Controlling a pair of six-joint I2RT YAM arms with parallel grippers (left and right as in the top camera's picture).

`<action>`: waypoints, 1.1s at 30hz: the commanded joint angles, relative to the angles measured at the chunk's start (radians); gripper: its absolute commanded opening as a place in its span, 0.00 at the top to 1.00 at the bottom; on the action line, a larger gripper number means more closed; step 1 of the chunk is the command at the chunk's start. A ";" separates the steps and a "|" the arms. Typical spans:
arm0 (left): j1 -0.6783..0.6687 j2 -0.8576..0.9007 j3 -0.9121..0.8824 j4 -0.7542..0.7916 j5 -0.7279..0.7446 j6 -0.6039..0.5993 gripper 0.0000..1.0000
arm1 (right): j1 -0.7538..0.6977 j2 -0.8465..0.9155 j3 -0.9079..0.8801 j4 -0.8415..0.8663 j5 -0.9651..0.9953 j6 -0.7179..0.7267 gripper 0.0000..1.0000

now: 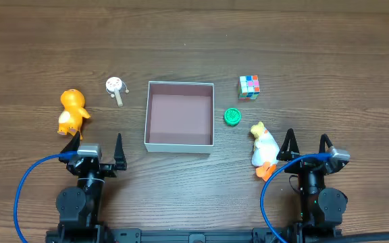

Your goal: Pack container

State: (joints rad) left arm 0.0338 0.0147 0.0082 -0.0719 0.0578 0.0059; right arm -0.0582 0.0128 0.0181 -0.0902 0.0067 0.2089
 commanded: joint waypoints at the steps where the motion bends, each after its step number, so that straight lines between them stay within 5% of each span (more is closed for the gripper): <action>1: 0.006 -0.010 -0.003 -0.002 -0.013 0.009 0.00 | -0.004 -0.010 -0.010 0.006 -0.002 -0.003 0.00; 28: 0.006 -0.010 -0.003 -0.002 -0.013 0.010 0.00 | -0.004 -0.010 -0.010 0.006 -0.002 0.001 0.00; 33: 0.006 -0.010 -0.003 -0.002 -0.013 0.009 0.00 | -0.004 -0.010 -0.010 0.085 0.142 -0.004 0.00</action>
State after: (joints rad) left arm 0.0338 0.0147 0.0082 -0.0723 0.0551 0.0059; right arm -0.0582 0.0128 0.0181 -0.0422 0.0498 0.2092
